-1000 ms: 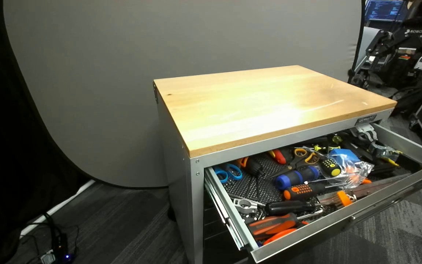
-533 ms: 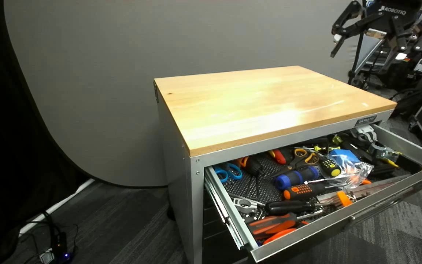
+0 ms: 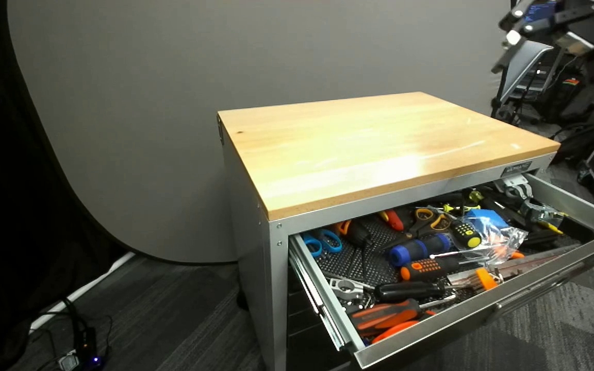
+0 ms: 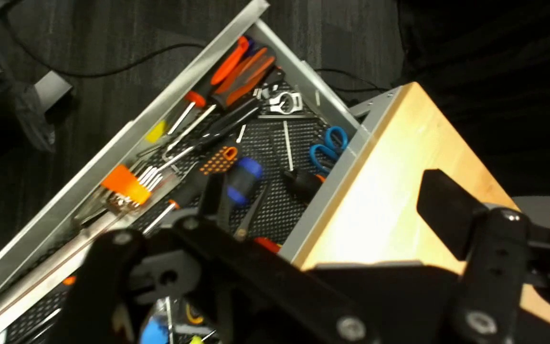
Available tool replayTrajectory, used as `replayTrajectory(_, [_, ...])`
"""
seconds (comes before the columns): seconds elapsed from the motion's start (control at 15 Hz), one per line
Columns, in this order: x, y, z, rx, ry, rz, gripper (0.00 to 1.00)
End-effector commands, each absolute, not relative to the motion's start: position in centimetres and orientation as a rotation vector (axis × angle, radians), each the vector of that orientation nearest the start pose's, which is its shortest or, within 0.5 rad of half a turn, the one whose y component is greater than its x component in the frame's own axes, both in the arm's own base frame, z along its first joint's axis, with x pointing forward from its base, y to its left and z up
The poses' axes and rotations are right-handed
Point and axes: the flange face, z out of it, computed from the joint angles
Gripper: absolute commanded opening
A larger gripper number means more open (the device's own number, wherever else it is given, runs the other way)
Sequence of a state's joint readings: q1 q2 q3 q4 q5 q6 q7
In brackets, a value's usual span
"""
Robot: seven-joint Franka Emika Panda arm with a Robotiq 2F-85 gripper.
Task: Pick up the screwdriver, put it in the open drawer and close the drawer
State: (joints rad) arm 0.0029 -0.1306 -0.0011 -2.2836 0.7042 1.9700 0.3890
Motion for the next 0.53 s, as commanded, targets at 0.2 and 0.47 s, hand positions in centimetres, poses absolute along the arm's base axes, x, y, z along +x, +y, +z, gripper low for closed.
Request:
replayTrajectory(0.2, [42.7, -3.5, 37.3, -2.637, 0.834, 0.388, 1.00])
replayTrajectory(0.47, [40.7, -7.6, 33.2, -2.743, 0.916, 0.549, 1.00])
